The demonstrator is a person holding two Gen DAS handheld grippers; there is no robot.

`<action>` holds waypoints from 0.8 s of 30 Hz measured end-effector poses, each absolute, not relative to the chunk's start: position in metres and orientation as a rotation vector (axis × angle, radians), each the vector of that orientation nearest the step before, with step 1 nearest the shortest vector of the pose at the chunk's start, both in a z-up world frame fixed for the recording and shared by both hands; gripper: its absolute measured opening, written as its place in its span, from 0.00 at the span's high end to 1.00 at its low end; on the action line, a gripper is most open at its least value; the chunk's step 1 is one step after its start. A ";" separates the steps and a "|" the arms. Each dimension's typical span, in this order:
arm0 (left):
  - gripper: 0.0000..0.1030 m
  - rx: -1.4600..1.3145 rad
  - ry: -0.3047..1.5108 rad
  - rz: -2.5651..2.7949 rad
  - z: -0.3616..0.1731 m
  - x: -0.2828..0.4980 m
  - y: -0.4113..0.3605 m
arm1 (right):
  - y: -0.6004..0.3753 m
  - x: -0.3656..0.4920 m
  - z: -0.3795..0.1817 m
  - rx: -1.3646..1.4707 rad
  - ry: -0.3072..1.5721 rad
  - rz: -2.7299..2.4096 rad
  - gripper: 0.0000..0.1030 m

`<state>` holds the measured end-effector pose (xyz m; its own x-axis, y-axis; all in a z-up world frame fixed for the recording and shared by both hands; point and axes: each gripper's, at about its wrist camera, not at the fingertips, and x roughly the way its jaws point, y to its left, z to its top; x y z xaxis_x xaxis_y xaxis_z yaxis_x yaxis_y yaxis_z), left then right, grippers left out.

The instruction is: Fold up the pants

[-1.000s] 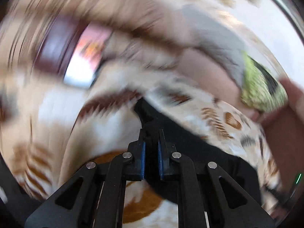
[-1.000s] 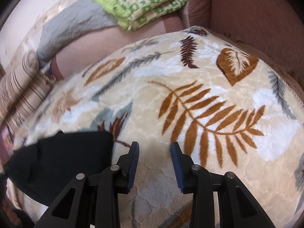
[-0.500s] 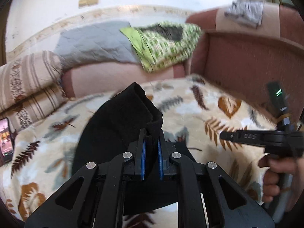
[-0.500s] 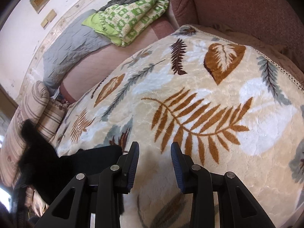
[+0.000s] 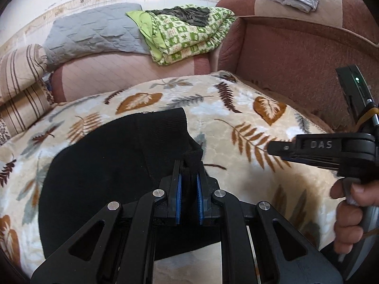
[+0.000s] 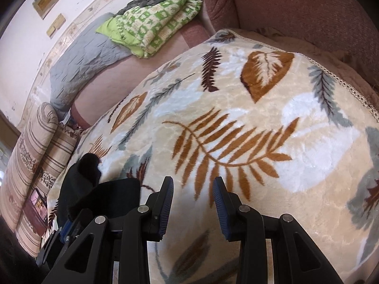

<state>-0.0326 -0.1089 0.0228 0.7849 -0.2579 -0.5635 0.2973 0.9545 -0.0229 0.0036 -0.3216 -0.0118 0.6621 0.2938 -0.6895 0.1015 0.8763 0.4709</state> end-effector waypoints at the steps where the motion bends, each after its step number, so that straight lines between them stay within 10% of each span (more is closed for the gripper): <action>1: 0.91 0.067 0.599 -0.310 0.021 -0.033 -0.112 | -0.320 0.004 -0.011 0.500 0.850 0.118 0.68; 24: 0.78 -0.331 0.669 -0.296 0.045 -0.067 0.038 | -0.237 -0.028 0.040 0.126 0.574 0.469 0.68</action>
<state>-0.0672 0.0379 0.0455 0.7466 -0.3704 -0.5526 0.1606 0.9064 -0.3906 -0.0277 -0.2370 0.0400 0.7381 0.4600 -0.4935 -0.3913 0.8878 0.2423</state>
